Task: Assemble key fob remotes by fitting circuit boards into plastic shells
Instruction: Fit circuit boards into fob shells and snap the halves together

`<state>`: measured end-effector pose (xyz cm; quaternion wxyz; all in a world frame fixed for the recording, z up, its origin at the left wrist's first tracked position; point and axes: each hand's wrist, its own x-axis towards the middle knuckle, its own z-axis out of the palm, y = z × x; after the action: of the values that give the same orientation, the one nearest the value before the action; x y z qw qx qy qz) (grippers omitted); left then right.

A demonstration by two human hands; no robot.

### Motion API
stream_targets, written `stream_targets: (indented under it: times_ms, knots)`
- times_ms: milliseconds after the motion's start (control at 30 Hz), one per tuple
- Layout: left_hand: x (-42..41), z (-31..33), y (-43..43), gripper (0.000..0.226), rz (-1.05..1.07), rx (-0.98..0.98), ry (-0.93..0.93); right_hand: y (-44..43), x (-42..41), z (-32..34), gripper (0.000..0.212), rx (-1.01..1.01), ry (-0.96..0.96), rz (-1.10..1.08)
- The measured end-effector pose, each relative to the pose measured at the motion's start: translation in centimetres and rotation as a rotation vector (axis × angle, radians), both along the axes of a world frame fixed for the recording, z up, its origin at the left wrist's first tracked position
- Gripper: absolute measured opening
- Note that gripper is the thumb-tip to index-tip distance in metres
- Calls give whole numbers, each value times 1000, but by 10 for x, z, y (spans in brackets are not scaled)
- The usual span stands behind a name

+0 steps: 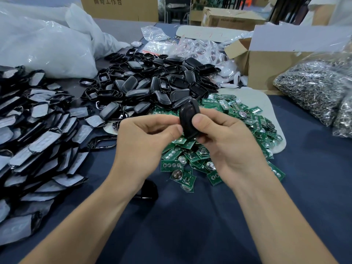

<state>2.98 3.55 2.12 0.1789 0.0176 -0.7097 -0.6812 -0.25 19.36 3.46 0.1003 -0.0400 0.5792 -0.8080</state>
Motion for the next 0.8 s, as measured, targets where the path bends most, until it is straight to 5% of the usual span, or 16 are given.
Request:
stream_targets:
  times_ms: [233, 800]
  knots:
    - [6, 3, 0, 29, -5, -107, 86, 3, 1, -3, 28, 101, 36, 176]
    - [8, 1, 3, 38, 69, -242, 153, 6, -2, -3, 26, 226, 337, -3]
